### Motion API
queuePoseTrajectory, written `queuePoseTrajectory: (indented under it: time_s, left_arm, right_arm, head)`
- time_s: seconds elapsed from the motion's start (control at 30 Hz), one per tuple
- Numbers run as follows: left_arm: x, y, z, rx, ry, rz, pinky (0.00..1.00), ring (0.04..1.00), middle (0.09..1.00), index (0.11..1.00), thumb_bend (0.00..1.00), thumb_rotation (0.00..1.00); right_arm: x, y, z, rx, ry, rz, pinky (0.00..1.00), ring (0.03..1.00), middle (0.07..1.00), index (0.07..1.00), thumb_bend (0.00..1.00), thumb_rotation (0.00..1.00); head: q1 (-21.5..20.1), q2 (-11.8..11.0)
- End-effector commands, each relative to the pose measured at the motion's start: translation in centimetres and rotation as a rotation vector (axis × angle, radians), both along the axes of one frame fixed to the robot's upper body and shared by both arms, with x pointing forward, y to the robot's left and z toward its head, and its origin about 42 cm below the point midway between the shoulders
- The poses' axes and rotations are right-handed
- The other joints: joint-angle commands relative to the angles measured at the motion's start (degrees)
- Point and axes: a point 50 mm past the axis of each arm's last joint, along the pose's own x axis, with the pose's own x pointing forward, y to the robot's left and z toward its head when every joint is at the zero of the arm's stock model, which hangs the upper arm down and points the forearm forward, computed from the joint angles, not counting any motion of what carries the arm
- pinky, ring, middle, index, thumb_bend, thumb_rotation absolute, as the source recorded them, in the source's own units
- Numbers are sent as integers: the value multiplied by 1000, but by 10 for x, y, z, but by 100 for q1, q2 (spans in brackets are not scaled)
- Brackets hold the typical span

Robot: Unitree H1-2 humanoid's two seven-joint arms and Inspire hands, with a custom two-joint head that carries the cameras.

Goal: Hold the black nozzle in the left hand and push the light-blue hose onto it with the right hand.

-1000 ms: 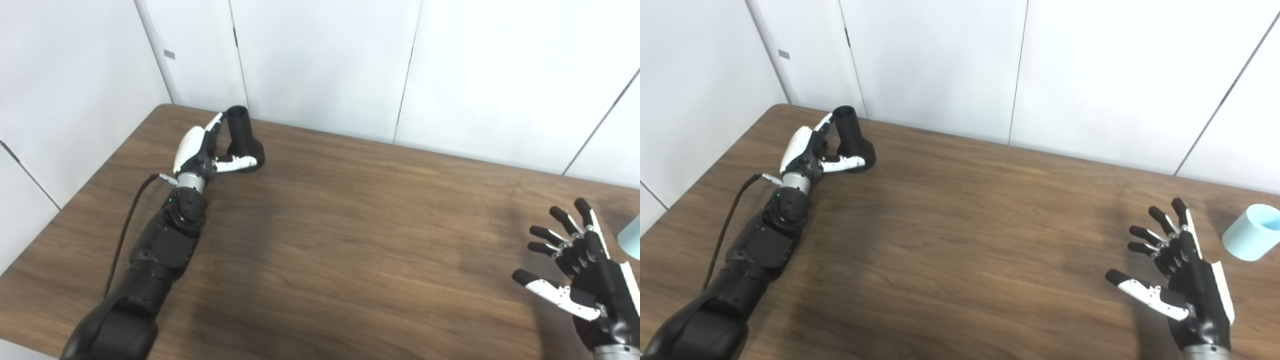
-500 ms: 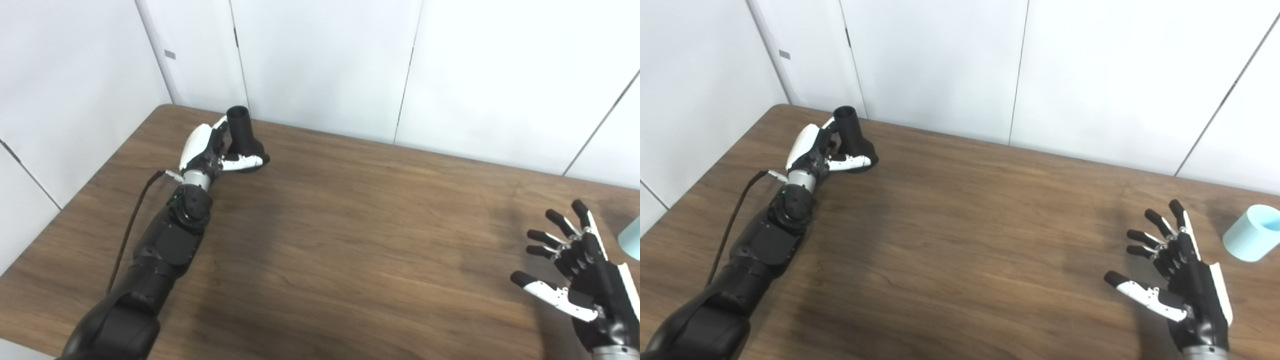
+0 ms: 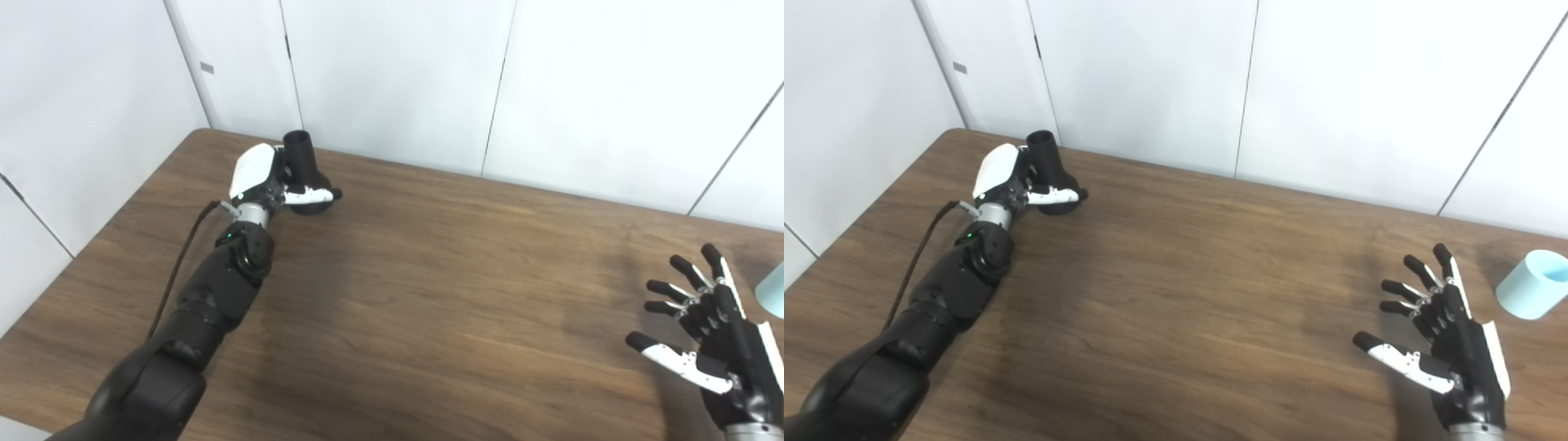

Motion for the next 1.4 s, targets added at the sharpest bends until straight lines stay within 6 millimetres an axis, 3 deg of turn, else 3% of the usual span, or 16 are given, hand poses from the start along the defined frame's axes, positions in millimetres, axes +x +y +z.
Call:
queuePoseTrajectory:
  time_s: [0.0, 0.33, 0.47, 0.53, 0.67, 1.03, 1.37]
  left_arm:
    - [-7, 4, -22, 46, 106, 19, 328, 409, 474, 493, 522, 0]
    - [-19, 16, -50, 131, 201, 28, 352, 434, 471, 495, 523, 0]
    - [-24, 9, -56, 150, 151, -18, 372, 453, 501, 479, 522, 0]
    - [-27, 1, -58, 139, 108, -59, 342, 419, 469, 501, 521, 0]
    - [-34, -32, -58, 83, 11, -154, 279, 352, 427, 521, 518, 0]
    - [-68, -139, -69, -64, -151, -491, 271, 335, 418, 524, 516, 0]
    - [-87, -199, -83, -124, -92, -701, 282, 345, 426, 524, 517, 0]
  right_arm:
    - [5, -2, 19, 2, -90, 5, 611, 731, 888, 977, 666, 20]
    - [5, -1, 25, 8, -76, -12, 584, 734, 883, 963, 676, 31]
    - [5, 2, 26, -5, -76, -12, 574, 740, 889, 964, 678, 49]
    - [6, 3, 25, -7, -76, -12, 590, 744, 893, 964, 679, 54]
    - [9, 2, 16, -15, -86, -7, 613, 759, 899, 969, 687, 74]
    - [19, -3, -7, -14, -104, 8, 650, 768, 901, 966, 803, 218]
    - [26, 2, -16, 4, -110, -5, 613, 755, 886, 947, 865, 269]
  head:
    - [8, 14]
    - [-21, 29]
    - [-125, 39]
    - [-189, 43]
    - [-383, 66]
    - [-988, 169]
    - [-1469, 300]
